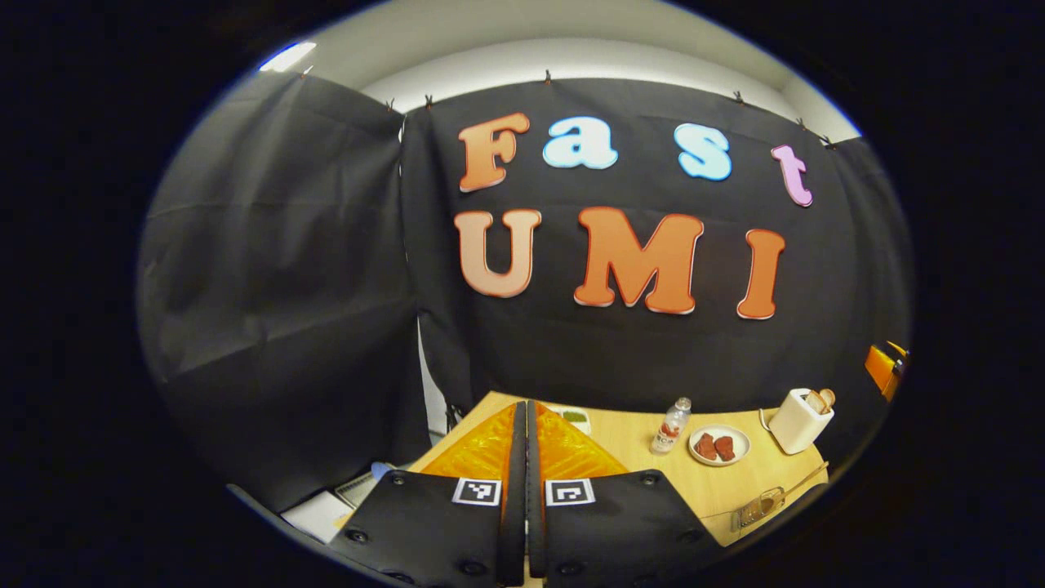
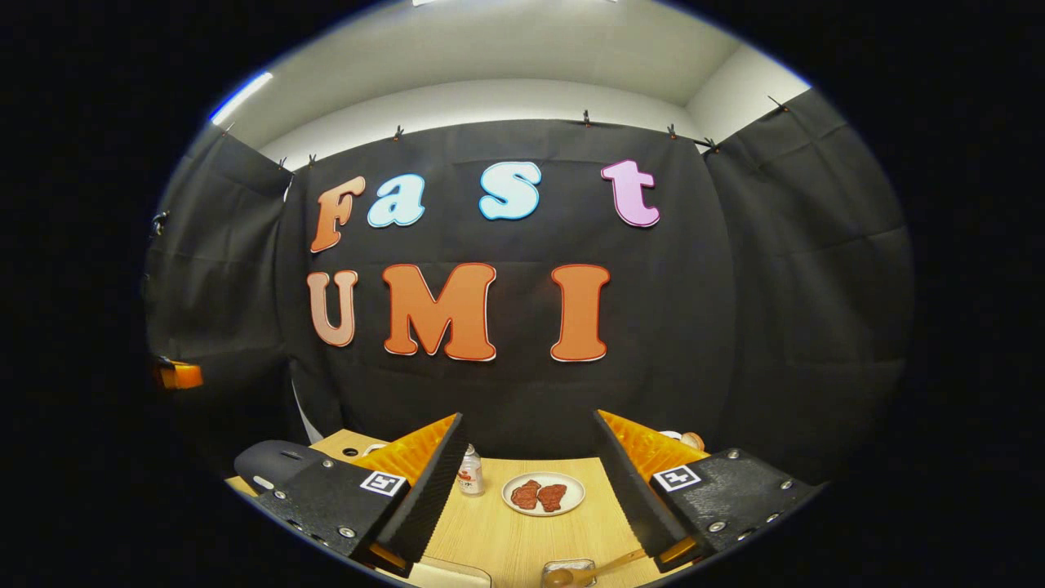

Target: Close the left gripper, press the button to open the rice cooker; take a wooden spoon from the chopstick holder with the right hand, scoop a spoonful of rice and pour it into the rice cooker, then put the wooden spoon back into the chopstick holder.

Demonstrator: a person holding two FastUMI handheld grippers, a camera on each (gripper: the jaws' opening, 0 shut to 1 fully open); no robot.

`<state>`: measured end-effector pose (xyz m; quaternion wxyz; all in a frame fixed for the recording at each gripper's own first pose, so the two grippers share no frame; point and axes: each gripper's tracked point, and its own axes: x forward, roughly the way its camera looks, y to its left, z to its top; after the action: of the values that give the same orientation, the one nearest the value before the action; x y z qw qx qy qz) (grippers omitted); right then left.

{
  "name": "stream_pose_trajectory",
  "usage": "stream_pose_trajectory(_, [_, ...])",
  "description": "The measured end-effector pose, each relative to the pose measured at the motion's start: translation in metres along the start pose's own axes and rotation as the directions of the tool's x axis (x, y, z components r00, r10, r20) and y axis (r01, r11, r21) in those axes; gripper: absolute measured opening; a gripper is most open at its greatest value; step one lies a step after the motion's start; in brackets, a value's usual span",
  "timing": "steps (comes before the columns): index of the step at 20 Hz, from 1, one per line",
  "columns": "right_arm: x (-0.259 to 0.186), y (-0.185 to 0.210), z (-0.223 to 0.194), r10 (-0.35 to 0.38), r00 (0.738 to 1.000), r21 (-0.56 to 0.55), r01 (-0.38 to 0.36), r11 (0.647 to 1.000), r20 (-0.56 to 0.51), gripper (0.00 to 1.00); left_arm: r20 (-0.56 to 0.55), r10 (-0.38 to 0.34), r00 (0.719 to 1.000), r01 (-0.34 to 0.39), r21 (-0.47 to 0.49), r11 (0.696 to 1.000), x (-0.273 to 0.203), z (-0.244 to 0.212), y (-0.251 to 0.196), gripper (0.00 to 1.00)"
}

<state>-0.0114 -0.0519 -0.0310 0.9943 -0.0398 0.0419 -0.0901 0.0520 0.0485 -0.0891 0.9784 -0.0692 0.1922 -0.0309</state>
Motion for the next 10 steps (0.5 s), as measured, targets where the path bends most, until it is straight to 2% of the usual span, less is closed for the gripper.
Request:
stream_pose_trajectory(2, [-0.002,-0.008,-0.004,-0.02,1.0,-0.013,0.019,1.0,-0.005,0.94,-0.145,-0.069,0.987,0.059,-0.074,0.996,0.007,-0.03,-0.005,0.06])
stream_pose_trajectory(5, [-0.004,-0.016,-0.009,-0.043,0.999,-0.016,0.043,0.999,-0.02,0.94,-0.32,-0.094,0.943,0.052,-0.139,0.989,0.022,-0.068,0.0,0.06])
stream_pose_trajectory(10, [-0.009,-0.027,-0.023,-0.076,0.996,-0.033,0.074,0.997,-0.049,0.95,-0.497,-0.163,0.852,0.036,-0.255,0.966,0.029,-0.114,0.001,0.06])
